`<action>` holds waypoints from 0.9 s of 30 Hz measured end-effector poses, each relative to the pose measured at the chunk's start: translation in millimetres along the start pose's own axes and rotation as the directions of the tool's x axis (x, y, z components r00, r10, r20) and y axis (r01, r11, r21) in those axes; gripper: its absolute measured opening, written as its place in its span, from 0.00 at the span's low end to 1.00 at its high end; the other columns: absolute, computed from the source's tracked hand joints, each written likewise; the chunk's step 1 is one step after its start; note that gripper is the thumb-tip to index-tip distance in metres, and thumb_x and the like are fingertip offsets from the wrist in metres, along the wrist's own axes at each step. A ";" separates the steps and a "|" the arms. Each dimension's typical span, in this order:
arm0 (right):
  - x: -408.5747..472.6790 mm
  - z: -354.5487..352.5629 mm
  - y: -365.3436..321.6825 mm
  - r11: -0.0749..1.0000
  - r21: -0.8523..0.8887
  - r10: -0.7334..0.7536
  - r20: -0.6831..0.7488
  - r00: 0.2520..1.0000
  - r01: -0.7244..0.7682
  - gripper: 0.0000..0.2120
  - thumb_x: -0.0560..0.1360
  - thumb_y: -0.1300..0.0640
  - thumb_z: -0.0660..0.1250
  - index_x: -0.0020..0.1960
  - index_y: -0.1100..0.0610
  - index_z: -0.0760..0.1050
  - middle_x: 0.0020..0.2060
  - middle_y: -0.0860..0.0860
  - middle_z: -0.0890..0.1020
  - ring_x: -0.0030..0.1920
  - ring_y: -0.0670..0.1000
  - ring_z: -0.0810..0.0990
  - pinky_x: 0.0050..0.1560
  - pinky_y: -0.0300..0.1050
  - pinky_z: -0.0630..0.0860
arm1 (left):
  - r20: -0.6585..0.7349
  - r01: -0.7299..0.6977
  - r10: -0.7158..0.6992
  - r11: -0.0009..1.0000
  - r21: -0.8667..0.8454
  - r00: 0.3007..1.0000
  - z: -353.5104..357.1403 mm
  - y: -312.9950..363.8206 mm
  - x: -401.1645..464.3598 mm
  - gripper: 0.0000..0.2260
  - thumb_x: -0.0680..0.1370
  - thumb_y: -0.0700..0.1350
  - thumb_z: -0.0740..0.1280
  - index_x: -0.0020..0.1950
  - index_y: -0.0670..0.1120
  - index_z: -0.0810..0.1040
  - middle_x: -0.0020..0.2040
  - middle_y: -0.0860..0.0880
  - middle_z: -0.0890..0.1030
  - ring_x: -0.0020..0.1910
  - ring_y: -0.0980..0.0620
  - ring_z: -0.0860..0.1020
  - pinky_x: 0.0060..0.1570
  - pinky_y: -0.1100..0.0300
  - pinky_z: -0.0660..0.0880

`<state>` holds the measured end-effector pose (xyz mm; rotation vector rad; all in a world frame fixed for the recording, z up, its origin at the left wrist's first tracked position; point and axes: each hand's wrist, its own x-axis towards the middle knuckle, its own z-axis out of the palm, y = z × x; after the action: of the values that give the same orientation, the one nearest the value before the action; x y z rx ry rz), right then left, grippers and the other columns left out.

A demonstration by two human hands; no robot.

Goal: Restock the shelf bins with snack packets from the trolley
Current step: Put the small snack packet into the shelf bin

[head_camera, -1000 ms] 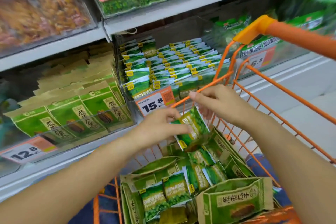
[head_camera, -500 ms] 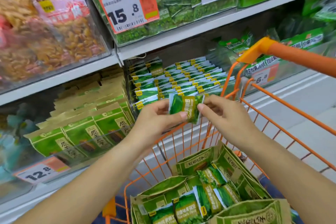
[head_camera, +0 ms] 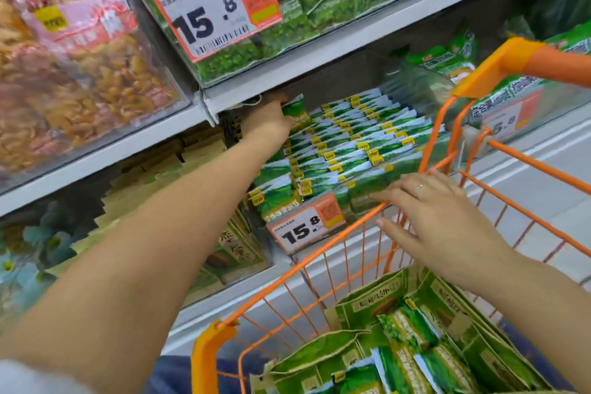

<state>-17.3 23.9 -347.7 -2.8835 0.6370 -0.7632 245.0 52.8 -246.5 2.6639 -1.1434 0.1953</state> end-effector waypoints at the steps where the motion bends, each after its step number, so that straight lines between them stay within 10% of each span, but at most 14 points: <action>1: 0.9 1.4 0.5 1.000 -0.005 -0.003 -0.013 1.000 0.003 0.24 0.75 0.43 0.53 0.53 0.55 0.81 0.47 0.52 0.81 0.54 0.57 0.80 0.65 0.53 0.60 | 0.027 0.032 -0.032 1.000 -0.001 0.999 2.0 -2.2 8.5 0.21 0.81 0.50 0.63 0.73 0.51 0.66 0.69 0.46 0.72 0.64 0.45 0.73 0.57 0.55 0.71; 7: 5.5 2.7 1.2 1.000 -0.008 -0.019 -0.024 1.000 0.019 0.21 0.74 0.45 0.54 0.50 0.55 0.81 0.44 0.51 0.81 0.51 0.57 0.80 0.64 0.52 0.60 | 0.145 0.068 -0.070 0.998 0.015 0.987 15.6 -12.5 43.5 0.07 0.81 0.42 0.63 0.59 0.49 0.73 0.44 0.51 0.72 0.37 0.53 0.67 0.31 0.68 0.65; 12: 5.8 2.4 -0.6 1.000 -0.007 -0.003 -0.012 1.000 0.003 0.17 0.74 0.47 0.56 0.50 0.54 0.80 0.43 0.50 0.79 0.51 0.57 0.79 0.66 0.52 0.60 | 0.184 0.064 -0.079 0.994 0.088 0.980 15.5 -11.8 58.2 0.08 0.78 0.44 0.67 0.56 0.45 0.78 0.51 0.45 0.76 0.48 0.49 0.75 0.44 0.59 0.66; 17: 6.5 0.8 -1.6 1.000 -0.016 0.003 -0.009 1.000 -0.003 0.18 0.73 0.47 0.56 0.50 0.54 0.80 0.43 0.50 0.79 0.50 0.56 0.79 0.66 0.52 0.59 | 0.201 0.022 -0.060 0.982 0.187 0.978 24.6 -16.9 63.1 0.08 0.78 0.42 0.67 0.43 0.48 0.70 0.34 0.52 0.63 0.29 0.55 0.60 0.39 0.58 0.64; 27: 5.7 -0.9 -2.3 1.000 -0.014 0.009 0.016 1.000 -0.009 0.18 0.72 0.47 0.55 0.50 0.53 0.80 0.43 0.50 0.79 0.51 0.56 0.79 0.66 0.51 0.58 | 0.043 -0.085 0.074 0.906 0.414 0.996 39.9 -22.0 63.7 0.08 0.77 0.39 0.64 0.37 0.45 0.71 0.35 0.46 0.70 0.35 0.47 0.69 0.44 0.56 0.65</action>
<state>-12.4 23.6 -344.0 -2.8945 0.6557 -0.7368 305.8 12.5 -274.9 2.9899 -1.3509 0.4699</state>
